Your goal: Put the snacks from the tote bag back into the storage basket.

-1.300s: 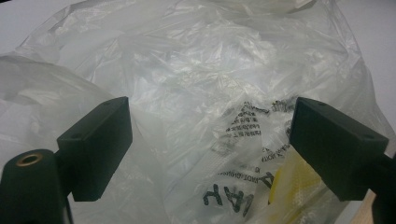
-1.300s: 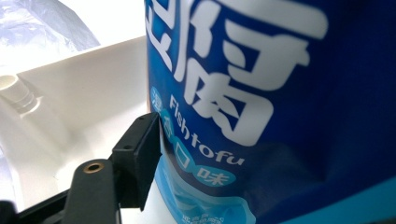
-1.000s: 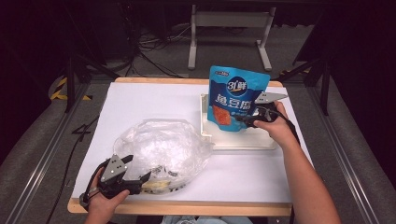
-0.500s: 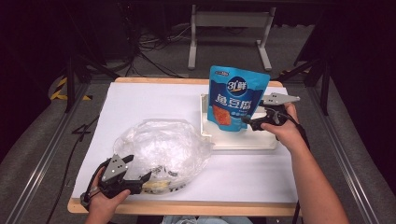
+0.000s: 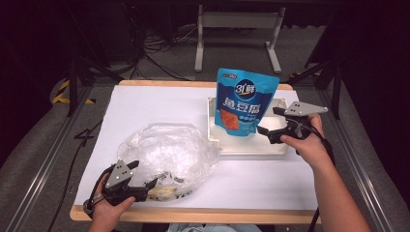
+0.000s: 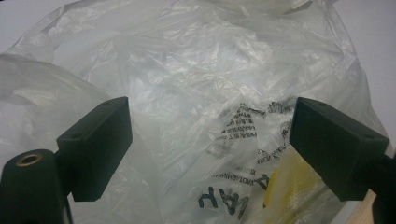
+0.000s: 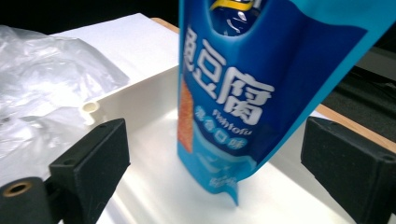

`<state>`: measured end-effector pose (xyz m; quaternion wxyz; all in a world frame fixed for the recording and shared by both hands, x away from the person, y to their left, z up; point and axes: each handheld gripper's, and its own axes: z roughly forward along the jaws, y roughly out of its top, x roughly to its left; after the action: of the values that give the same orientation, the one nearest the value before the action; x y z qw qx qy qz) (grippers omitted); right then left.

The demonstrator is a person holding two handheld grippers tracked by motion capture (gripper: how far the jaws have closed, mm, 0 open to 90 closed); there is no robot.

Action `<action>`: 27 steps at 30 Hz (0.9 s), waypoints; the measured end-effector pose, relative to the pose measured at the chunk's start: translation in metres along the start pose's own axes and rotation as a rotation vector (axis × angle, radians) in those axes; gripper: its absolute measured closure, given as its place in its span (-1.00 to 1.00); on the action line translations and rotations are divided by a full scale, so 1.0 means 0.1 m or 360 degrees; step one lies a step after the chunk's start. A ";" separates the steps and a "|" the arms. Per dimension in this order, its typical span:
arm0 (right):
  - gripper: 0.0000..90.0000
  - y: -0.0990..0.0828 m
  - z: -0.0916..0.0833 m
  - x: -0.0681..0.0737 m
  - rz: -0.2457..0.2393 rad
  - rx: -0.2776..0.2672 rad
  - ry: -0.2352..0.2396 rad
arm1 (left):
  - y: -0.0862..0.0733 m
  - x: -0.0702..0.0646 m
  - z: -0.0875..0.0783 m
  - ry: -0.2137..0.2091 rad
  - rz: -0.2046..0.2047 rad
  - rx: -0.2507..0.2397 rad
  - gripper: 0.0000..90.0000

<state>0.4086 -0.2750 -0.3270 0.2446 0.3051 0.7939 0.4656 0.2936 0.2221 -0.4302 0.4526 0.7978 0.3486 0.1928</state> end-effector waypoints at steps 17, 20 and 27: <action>-0.79 -0.05 -0.44 0.44 0.0014 0.0027 0.0240 | 0.01 0.00 -0.04 -0.0008 -0.0021 -0.0027 -0.69; -0.83 -0.10 -0.46 0.52 0.0014 0.0030 0.0281 | 0.01 -0.01 -0.04 -0.0007 -0.0018 -0.0027 -0.69; -0.92 -0.29 -0.42 0.69 -0.0019 0.0038 0.0309 | 0.01 0.00 -0.05 -0.0006 -0.0013 -0.0028 -0.69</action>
<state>0.3252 -0.2621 -0.3413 0.1657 0.2568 0.8211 0.4821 0.2909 0.2244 -0.4266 0.4609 0.7927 0.3495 0.1925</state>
